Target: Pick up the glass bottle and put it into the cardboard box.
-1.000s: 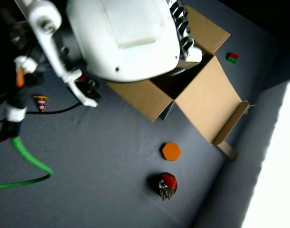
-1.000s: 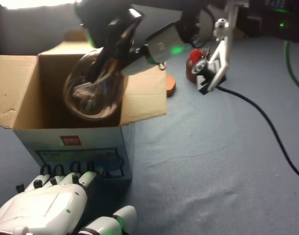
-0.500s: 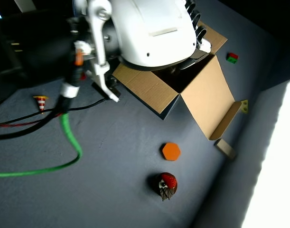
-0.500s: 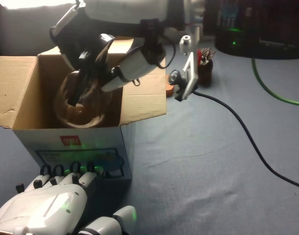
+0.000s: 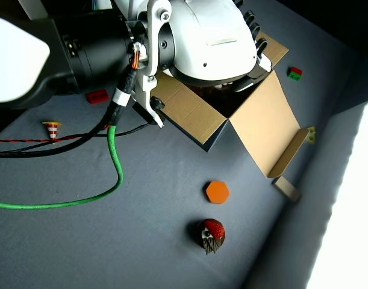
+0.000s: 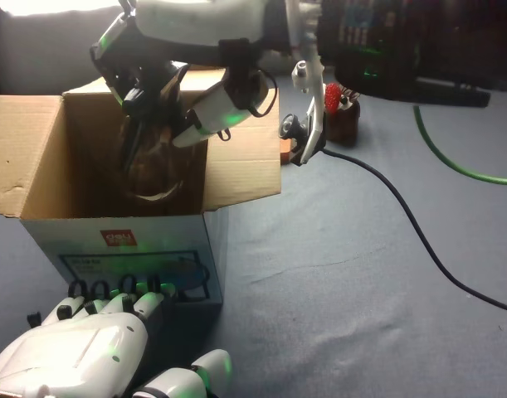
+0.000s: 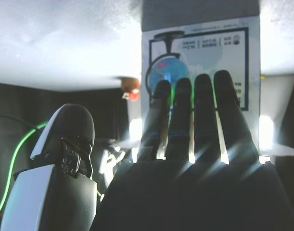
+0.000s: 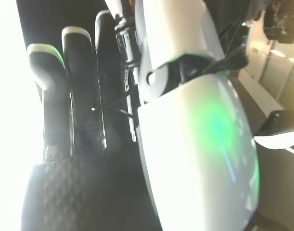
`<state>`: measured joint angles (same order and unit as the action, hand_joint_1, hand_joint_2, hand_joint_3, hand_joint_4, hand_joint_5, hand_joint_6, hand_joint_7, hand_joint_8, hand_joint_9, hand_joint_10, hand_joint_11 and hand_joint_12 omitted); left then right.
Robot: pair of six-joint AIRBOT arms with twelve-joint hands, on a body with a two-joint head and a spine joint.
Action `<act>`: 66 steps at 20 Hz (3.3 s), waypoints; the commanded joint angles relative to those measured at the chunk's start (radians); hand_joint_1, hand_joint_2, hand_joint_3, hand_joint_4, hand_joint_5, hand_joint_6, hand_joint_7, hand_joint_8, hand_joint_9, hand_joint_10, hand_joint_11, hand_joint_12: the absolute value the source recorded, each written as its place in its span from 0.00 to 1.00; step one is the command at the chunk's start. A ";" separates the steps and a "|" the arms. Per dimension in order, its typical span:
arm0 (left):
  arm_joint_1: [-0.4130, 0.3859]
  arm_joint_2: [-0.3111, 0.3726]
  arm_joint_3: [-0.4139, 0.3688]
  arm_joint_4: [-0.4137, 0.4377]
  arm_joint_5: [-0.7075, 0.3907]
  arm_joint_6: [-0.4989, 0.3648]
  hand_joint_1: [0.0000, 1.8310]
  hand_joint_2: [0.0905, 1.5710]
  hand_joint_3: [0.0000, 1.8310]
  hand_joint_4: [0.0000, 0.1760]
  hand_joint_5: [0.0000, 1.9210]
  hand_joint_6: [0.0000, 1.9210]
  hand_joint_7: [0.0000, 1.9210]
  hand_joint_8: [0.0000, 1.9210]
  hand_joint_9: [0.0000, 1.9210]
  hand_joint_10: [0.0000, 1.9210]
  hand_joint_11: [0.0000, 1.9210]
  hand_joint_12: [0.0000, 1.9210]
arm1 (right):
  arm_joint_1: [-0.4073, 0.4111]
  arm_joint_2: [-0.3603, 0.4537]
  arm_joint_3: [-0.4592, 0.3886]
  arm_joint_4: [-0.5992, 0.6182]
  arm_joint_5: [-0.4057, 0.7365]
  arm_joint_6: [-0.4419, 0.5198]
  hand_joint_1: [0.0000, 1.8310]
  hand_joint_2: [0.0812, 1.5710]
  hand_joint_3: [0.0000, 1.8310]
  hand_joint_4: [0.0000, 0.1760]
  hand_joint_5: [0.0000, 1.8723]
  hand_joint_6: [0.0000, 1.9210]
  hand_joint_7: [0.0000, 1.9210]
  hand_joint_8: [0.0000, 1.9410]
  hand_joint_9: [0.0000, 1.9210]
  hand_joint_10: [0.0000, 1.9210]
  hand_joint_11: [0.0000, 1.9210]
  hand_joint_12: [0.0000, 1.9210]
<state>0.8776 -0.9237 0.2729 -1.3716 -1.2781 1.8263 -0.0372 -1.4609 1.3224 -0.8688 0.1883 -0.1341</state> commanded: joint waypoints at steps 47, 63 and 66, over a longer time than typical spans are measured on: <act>-0.546 0.002 -0.154 -0.463 -0.247 0.332 0.00 0.80 0.00 0.00 0.09 0.01 0.08 0.00 0.08 0.00 0.00 0.28 | 0.087 0.509 -0.455 0.061 -0.236 0.244 0.41 0.63 0.00 0.00 0.00 0.18 0.11 0.01 0.00 0.26 0.00 0.28; -0.924 0.006 -0.117 -0.579 -0.325 0.611 0.23 0.83 0.00 0.00 0.49 0.68 0.55 0.67 0.50 0.84 0.41 0.97 | 0.028 0.715 -0.791 -0.087 -0.799 0.539 0.25 0.83 0.04 0.00 0.51 0.83 0.55 0.81 0.51 0.98 0.51 1.00; -0.936 0.008 -0.120 -0.586 -0.325 0.611 0.28 0.91 0.01 0.00 0.59 1.00 0.67 0.99 0.67 1.00 0.69 1.00 | 0.025 0.717 -0.795 -0.082 -0.799 0.513 0.37 0.68 0.45 0.98 0.73 1.00 0.72 1.00 0.76 1.00 0.85 1.00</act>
<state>-0.0460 -0.9195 0.1566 -2.0575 -1.5963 2.4393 -0.0185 -0.7502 0.5316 -0.9085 -0.6540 0.3756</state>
